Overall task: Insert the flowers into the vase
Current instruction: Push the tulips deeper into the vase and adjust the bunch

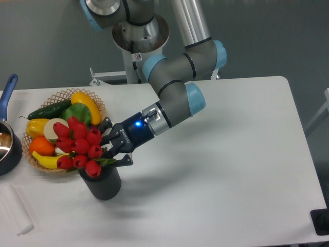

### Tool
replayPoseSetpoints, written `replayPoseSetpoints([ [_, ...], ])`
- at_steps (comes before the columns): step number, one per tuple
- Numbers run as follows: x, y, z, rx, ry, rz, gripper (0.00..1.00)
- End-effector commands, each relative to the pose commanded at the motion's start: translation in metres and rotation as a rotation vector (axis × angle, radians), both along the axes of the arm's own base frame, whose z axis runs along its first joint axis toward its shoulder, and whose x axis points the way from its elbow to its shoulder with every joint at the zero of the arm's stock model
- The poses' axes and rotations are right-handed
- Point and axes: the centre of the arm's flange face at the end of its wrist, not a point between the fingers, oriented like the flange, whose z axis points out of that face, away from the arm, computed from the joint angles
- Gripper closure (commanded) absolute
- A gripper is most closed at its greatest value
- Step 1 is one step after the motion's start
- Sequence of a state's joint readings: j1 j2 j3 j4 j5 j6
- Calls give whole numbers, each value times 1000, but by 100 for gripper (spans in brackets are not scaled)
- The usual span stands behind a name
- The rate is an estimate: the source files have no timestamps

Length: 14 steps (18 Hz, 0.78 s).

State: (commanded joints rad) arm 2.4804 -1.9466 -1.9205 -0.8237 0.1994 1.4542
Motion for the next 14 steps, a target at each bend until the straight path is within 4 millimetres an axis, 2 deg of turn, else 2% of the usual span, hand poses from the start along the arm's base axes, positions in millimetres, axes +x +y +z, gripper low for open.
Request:
replayPoseSetpoints([
  [2,0,0,-2,-2,-2,0,54],
  [4,-1,1,-2,2,2,-1,44],
  [6,-1,1,-2,5,6,-2,43],
  [7,-1,1,-2,5,7,-2,39],
  [8,-1,1,-1,8,11,-3,29],
  [9,-1,1,-1,8,13,-3,24],
  [10,-1,1,-1,9,14,-4,23],
  [12,-1,1,-1,11,16,-4,10],
  [14,-1,1,0,11,16,-4,3],
])
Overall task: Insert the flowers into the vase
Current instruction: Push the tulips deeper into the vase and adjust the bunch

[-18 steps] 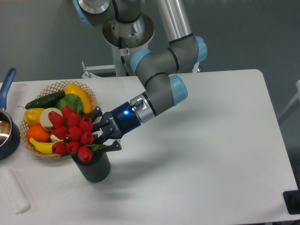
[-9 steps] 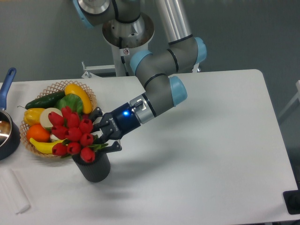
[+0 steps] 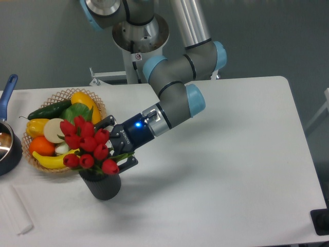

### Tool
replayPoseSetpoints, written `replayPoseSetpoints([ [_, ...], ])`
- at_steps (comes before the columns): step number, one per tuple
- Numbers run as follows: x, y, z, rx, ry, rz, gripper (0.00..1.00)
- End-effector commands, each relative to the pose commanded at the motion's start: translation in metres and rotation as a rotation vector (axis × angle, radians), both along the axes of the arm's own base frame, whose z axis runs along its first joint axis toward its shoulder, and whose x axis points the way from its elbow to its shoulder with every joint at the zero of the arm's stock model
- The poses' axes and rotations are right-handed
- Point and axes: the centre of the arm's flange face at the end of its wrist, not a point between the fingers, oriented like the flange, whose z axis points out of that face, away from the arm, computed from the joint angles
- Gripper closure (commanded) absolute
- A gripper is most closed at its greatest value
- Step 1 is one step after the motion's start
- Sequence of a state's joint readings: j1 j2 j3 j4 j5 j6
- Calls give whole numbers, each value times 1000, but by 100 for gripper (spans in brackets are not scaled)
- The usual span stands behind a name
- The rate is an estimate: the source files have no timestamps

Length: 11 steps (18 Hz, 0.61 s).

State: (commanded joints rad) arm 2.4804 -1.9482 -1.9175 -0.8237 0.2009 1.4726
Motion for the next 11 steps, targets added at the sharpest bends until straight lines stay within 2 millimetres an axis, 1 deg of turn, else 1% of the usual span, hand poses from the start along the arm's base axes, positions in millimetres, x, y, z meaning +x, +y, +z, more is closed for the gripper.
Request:
replayPoseSetpoints([
  [1,0,0,1,2,0,0,0],
  [4,0,-1,3,3,4,2,0],
  [5,0,-1,3,-9,23,2,0],
  [7,-1,-4,1,-84,115,2,0],
  [9,-2,-7,5,-129,189,8,0],
  [11,-2,-8,11,-131,202,13,0],
])
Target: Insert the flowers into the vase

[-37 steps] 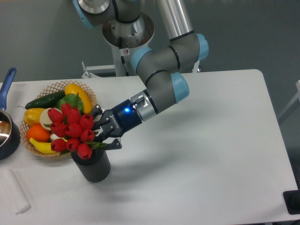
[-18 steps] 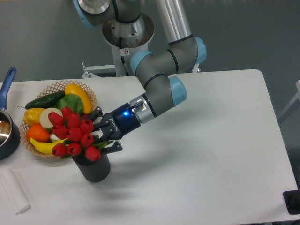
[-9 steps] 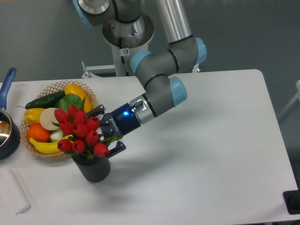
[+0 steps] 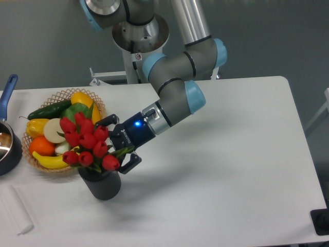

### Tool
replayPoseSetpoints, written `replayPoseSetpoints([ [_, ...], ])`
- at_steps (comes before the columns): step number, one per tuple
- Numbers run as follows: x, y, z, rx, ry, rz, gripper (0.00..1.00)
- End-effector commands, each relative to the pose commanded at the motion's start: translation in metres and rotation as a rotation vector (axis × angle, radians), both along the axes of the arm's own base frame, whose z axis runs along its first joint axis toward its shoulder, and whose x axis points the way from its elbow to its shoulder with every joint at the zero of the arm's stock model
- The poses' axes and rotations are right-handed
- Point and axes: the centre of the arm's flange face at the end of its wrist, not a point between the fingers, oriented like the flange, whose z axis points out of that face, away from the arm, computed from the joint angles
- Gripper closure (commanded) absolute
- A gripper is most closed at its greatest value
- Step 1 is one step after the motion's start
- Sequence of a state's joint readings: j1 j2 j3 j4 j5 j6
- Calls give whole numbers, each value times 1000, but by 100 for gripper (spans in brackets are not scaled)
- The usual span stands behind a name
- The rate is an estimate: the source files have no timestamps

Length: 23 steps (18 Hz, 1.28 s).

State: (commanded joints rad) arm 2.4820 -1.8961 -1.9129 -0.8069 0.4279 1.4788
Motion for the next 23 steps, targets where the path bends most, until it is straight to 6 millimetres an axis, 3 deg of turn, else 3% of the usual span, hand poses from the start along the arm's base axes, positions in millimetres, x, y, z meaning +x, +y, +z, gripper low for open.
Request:
replayPoseSetpoints([
  [3,-6,-7,11,8,19,17,0],
  [7,-30,-38,50,-34,160,99,0],
  [9,-52,-59,62,-114,276,158,0],
  [12,-65,-82,104,-222,472,239,0],
  [17,-96,-115,159,-287,620,359,0],
  [20,-97,-130,172,-344,708,371,0],
  [23,-99,-140,170,-425,781,294,0],
])
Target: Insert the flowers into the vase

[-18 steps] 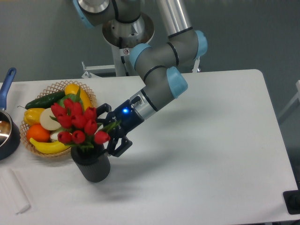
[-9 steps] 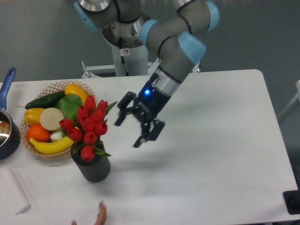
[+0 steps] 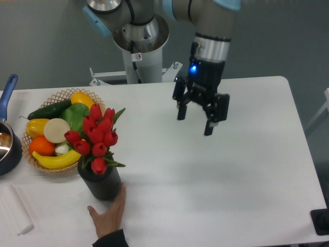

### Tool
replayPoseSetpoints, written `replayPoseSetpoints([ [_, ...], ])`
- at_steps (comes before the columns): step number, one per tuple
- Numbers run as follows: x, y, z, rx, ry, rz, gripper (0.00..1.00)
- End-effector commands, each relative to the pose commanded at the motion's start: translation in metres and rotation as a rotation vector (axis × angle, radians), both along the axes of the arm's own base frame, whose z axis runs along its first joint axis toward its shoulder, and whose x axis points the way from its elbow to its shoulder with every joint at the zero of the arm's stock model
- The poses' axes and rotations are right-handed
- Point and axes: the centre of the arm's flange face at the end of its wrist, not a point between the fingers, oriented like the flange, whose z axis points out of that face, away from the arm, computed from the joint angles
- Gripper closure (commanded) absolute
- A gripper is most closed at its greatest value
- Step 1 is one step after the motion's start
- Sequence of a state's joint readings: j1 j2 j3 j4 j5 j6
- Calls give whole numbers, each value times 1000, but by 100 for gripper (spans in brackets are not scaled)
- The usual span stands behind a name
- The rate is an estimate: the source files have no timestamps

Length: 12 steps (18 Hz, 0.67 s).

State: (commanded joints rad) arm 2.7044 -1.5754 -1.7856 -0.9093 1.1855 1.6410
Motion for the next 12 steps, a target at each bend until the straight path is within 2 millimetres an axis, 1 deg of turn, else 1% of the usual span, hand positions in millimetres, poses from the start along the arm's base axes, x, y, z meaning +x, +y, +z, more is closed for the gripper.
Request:
replayPoseSetpoints([
  [3,-1,-10,8,-104,33,-102,0],
  [4,-3,-16,8,-123,33,-121,0],
  [6,-9,-35,11,-126,31,-101,0],
  [12,-7,-36,11,-124,32,-99,0],
])
